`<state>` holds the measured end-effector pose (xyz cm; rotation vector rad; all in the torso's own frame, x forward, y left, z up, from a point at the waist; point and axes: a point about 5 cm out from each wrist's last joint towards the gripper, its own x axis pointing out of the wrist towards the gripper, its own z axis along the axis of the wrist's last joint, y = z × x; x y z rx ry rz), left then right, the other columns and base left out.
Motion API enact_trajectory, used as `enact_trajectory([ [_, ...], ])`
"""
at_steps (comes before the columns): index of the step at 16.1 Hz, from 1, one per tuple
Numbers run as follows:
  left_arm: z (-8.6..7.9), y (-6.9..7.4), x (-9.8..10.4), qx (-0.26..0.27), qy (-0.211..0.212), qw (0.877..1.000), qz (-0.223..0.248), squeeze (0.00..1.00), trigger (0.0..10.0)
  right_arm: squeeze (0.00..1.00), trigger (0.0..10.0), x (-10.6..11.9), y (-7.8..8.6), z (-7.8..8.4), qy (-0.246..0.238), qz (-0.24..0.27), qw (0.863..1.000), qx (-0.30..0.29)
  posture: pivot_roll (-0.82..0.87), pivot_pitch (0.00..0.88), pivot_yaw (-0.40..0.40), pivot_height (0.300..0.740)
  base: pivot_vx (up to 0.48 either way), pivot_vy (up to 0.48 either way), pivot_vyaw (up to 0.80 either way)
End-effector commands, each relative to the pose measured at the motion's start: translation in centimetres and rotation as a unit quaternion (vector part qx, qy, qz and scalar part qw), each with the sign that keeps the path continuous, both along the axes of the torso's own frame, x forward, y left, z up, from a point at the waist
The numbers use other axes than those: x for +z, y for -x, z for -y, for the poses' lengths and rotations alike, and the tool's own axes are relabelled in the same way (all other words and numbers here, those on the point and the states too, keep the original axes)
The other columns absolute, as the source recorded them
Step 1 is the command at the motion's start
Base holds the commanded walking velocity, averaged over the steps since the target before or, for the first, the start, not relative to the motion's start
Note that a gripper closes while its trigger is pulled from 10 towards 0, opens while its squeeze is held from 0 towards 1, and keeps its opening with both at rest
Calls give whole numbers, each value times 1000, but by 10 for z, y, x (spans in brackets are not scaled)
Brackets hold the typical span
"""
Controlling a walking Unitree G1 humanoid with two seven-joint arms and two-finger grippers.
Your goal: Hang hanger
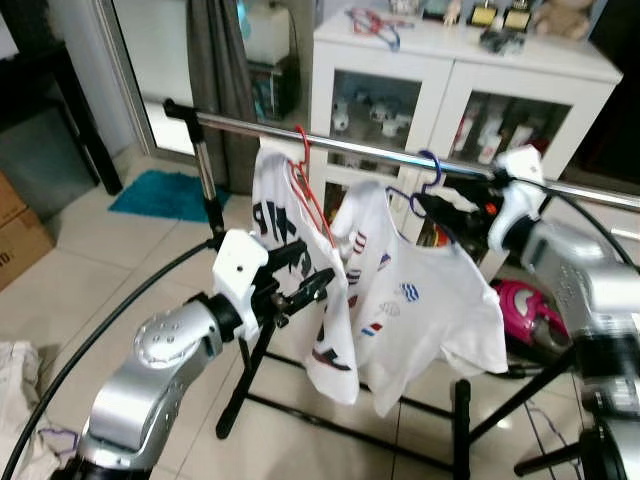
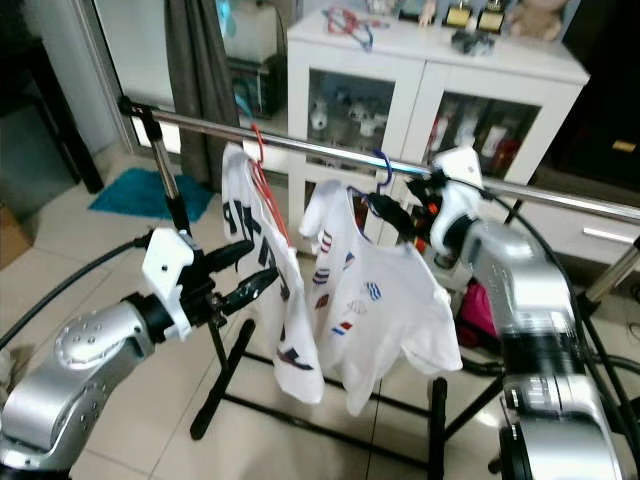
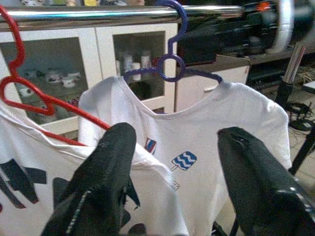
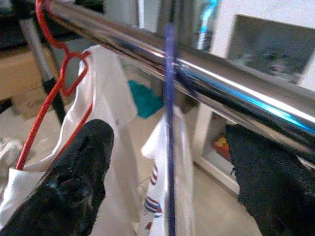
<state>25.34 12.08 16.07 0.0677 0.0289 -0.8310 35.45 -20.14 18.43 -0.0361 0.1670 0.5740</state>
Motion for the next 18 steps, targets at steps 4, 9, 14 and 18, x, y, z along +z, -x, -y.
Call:
enact_trajectory([
  [4,4,6,-4,-34,-3,999,-22,1000,10000,1000,10000,-10,-16,5,34,-35,999,-19,114,0,-23,740,0,0,0],
  [9,5,9,-7,-45,-8,998,-31,1000,10000,1000,10000,-12,-23,16,44,-52,997,-32,113,0,-27,740,0,0,0],
  [14,7,8,-7,-52,-8,998,-29,1000,10000,0,7333,-22,-22,16,14,-84,996,-8,103,0,-14,740,0,0,0],
  [18,6,7,-6,-52,-9,998,-27,1000,10000,0,0,-21,-24,11,5,-89,996,2,110,0,-18,740,0,0,0],
])
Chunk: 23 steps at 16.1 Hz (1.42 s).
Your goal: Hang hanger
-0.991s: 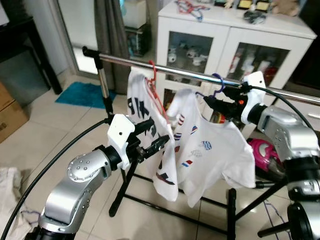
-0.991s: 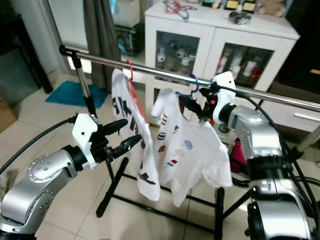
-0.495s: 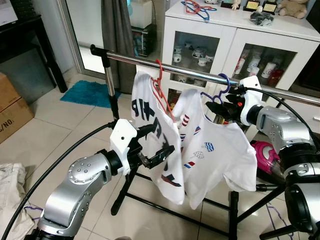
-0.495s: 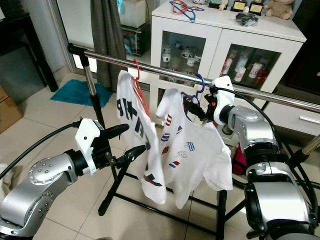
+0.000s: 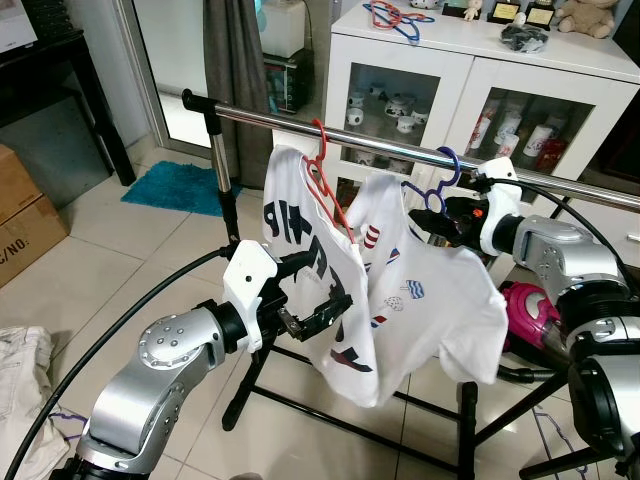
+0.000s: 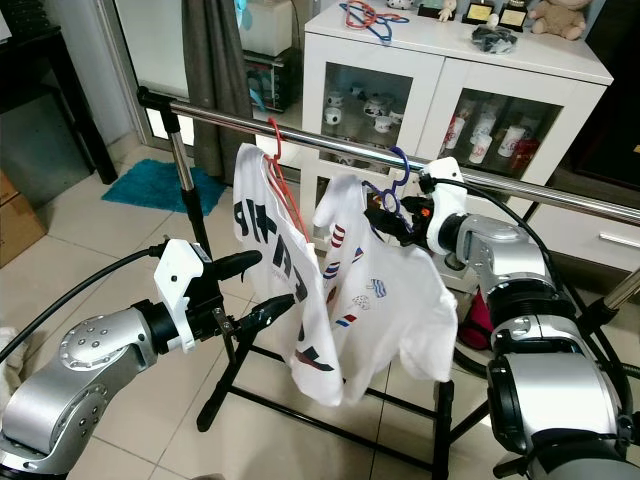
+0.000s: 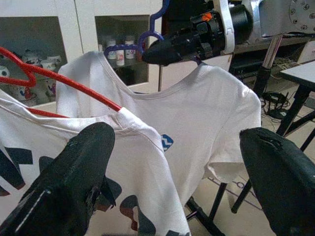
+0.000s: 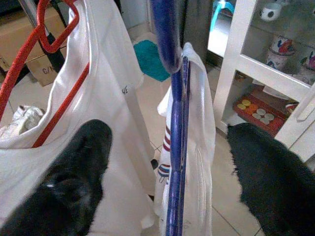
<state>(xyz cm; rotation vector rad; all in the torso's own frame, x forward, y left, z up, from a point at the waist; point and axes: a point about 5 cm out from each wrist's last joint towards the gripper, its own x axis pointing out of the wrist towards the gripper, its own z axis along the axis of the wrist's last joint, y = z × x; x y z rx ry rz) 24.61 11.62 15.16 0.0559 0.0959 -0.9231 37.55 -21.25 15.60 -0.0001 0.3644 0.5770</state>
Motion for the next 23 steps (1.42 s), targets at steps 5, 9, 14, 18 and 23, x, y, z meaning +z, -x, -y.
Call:
enact_trajectory([
  [5,1,0,2,-4,-3,1000,8,1000,10000,0,0,9,-5,5,-1,-9,998,-58,109,0,-21,740,0,0,0],
  [9,2,1,1,-7,-4,1000,8,1000,10000,0,0,10,-5,3,-3,-9,997,-78,102,0,-10,740,0,0,0],
  [14,3,2,0,-11,-7,1000,7,1000,10000,0,0,4,-1,1,24,-13,996,-88,103,0,-9,740,0,0,0],
  [18,3,2,0,-13,-10,1000,9,1000,10000,0,0,3,0,-5,27,-12,996,-83,104,0,-9,740,0,0,0],
  [23,2,2,0,-12,-13,1000,10,1000,10000,0,0,7,1,-7,36,-2,996,-79,108,0,-10,740,0,0,0],
])
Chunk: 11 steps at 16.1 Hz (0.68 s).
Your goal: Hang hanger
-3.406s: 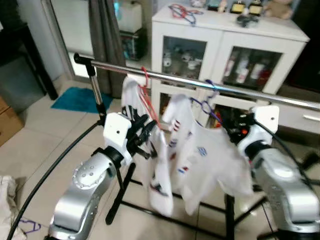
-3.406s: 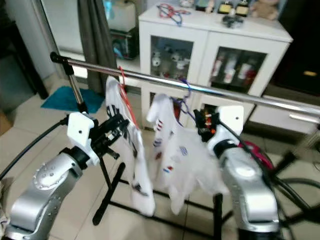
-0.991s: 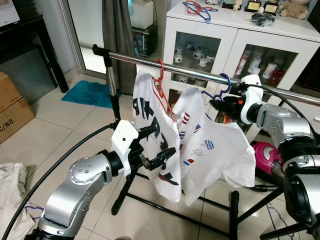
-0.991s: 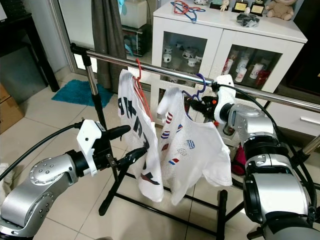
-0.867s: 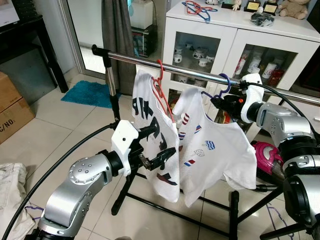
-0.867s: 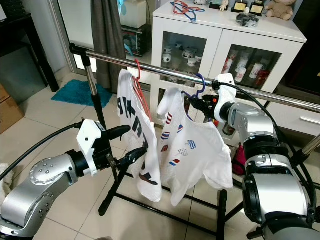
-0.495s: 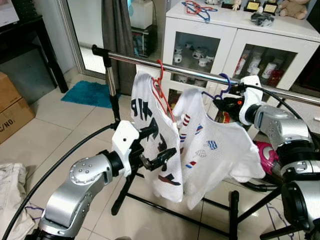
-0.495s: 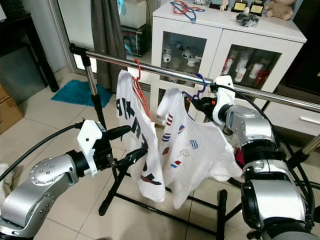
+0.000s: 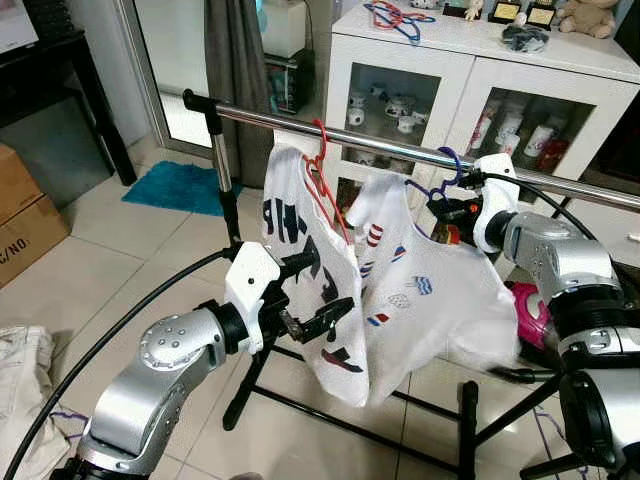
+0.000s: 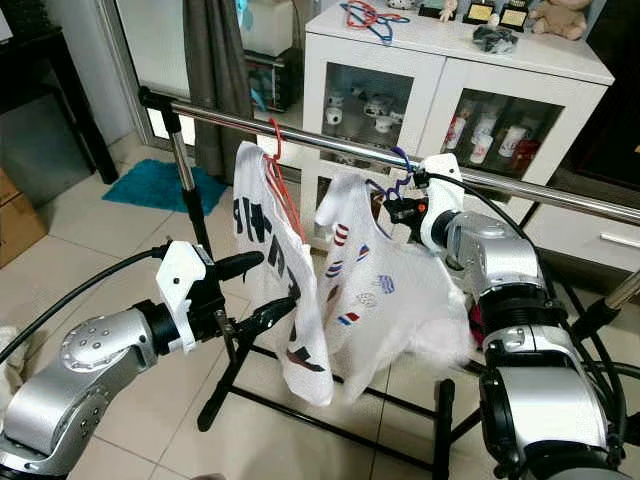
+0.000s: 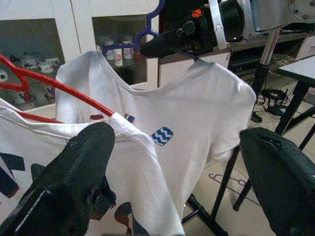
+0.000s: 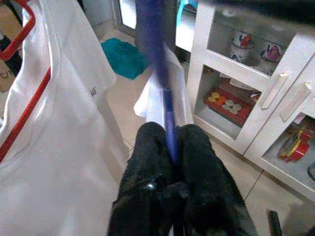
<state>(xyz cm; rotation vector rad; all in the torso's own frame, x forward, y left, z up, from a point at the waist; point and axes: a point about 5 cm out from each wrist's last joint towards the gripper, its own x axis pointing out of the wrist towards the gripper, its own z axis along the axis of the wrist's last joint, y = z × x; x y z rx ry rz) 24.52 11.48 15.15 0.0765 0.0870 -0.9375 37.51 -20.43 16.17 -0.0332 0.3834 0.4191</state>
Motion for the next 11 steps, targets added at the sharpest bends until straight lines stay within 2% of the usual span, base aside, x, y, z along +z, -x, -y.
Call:
enact_trajectory([
  [1,0,1,0,-3,-6,1000,2,1000,10000,0,0,2,1,1,2,1,1000,-5,109,0,-9,740,0,0,0],
  [4,-2,1,0,10,-3,1000,7,1000,10000,0,0,6,5,1,-3,12,1000,-2,109,0,-6,740,0,0,0],
  [6,-2,0,-1,22,-5,1000,7,824,10000,0,0,11,9,2,-14,21,1000,1,106,0,-3,740,0,0,0],
  [7,-2,-1,-1,36,0,999,6,702,10000,0,0,16,14,3,-21,30,999,4,105,0,-4,740,0,0,0],
  [8,-3,-2,-1,50,0,999,6,514,10000,0,0,20,16,4,-25,37,999,3,103,0,-2,740,0,0,0],
  [9,-4,-4,-1,60,0,998,5,412,10000,0,0,22,17,4,-24,42,999,0,101,0,-1,740,0,0,0],
  [10,-8,-8,1,99,9,995,9,0,10000,0,0,30,21,2,-24,66,997,-3,96,0,-2,740,0,0,0],
  [11,-8,-10,2,110,12,994,11,0,10000,0,0,34,23,1,-21,78,997,-10,94,0,-10,740,0,0,0],
])
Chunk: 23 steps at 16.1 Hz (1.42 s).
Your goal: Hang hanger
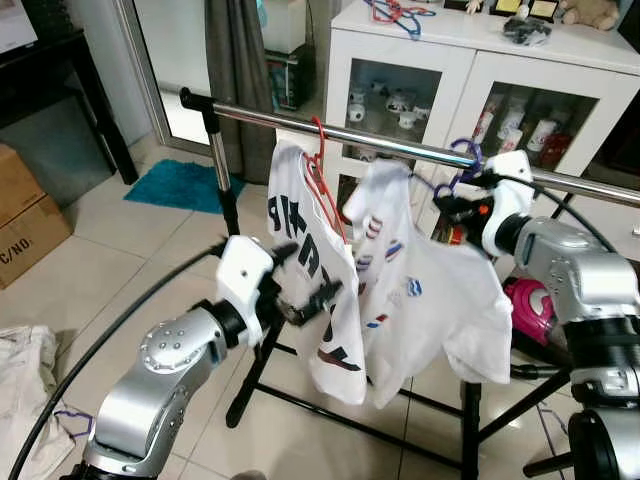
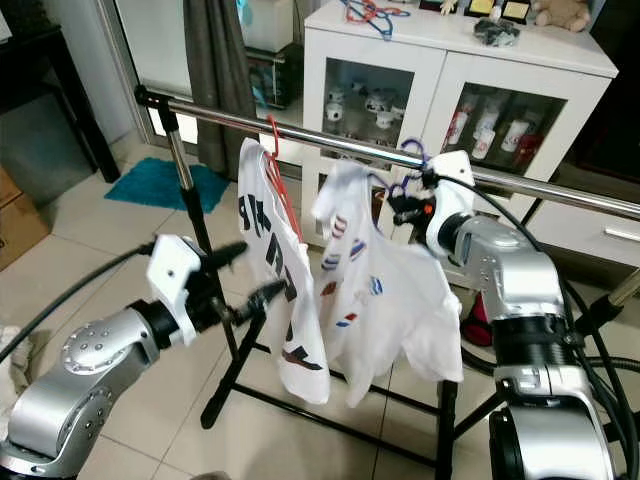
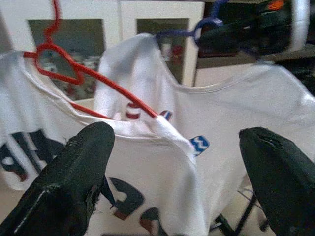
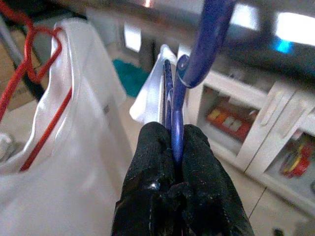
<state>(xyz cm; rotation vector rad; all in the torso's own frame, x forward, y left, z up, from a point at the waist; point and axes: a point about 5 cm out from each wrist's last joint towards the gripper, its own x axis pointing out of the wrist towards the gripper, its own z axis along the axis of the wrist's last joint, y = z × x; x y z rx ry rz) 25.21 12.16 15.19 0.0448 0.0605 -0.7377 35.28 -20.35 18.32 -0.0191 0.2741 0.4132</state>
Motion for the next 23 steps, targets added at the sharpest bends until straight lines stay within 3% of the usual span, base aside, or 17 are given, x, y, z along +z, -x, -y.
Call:
enact_trajectory([
  [1,-2,-3,2,14,-5,1000,2,0,10000,0,0,14,1,1,-2,31,999,-9,94,0,-10,740,0,0,0],
  [4,-2,0,1,38,4,999,1,0,10000,0,0,16,24,-10,-19,30,999,10,89,0,-24,740,0,0,0],
  [7,-1,2,-3,45,6,999,-6,0,10000,0,0,2,46,-14,-28,12,1000,1,80,0,-25,740,0,0,0],
  [11,0,-1,-4,53,12,998,-8,0,10000,0,0,-3,60,-19,-36,36,998,-45,60,0,-25,740,0,0,0],
  [15,1,-3,-6,64,20,998,-10,0,10000,0,0,-12,85,-29,-32,26,998,-38,58,0,-30,740,-64,0,0],
  [19,-4,3,-10,78,16,997,-19,0,10000,0,0,-30,93,-33,-40,20,996,-78,64,6,-48,740,-288,0,0],
  [23,-4,-1,-10,83,20,996,-19,0,10000,0,0,-30,98,-39,-52,25,994,-88,58,3,-52,740,-286,0,0],
])
